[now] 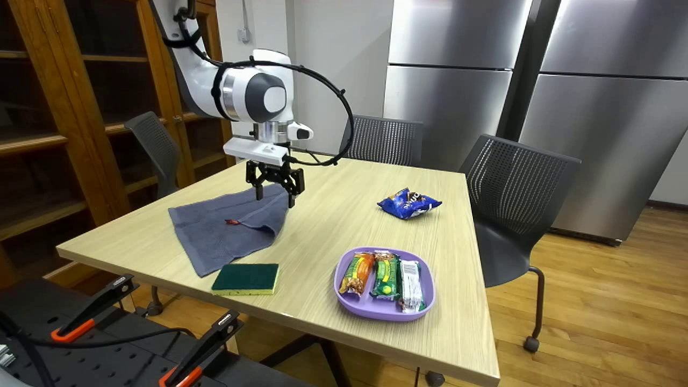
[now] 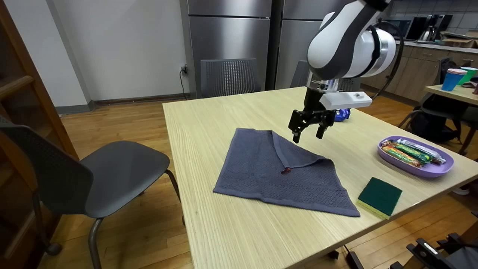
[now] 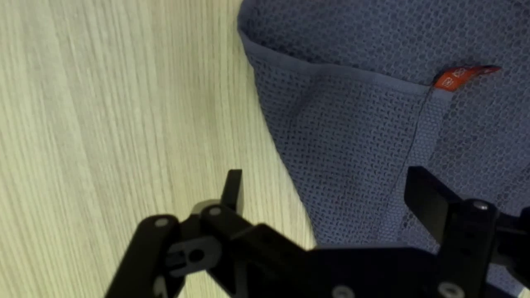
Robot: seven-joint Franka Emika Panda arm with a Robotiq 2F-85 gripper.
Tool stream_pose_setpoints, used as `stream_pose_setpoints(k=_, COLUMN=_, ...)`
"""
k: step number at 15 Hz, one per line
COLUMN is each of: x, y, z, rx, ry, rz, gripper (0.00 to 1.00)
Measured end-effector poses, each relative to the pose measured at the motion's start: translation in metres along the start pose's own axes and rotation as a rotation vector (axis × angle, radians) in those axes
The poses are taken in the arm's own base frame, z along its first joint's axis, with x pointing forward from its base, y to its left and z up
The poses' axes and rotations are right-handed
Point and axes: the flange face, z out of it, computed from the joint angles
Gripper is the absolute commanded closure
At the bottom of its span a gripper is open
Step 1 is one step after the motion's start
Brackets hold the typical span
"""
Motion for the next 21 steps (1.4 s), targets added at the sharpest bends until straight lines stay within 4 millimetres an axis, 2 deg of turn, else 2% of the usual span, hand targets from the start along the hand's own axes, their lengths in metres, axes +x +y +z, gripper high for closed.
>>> stream_pose_setpoints(k=6, x=0.017, y=-0.016, z=0.001, rx=-0.002, ry=0.034, rz=0.078, gripper=0.0)
stream_pose_setpoints(k=21, x=0.057, y=-0.027, z=0.022, rx=-0.015, ry=0.073, rz=0.177, gripper=0.0)
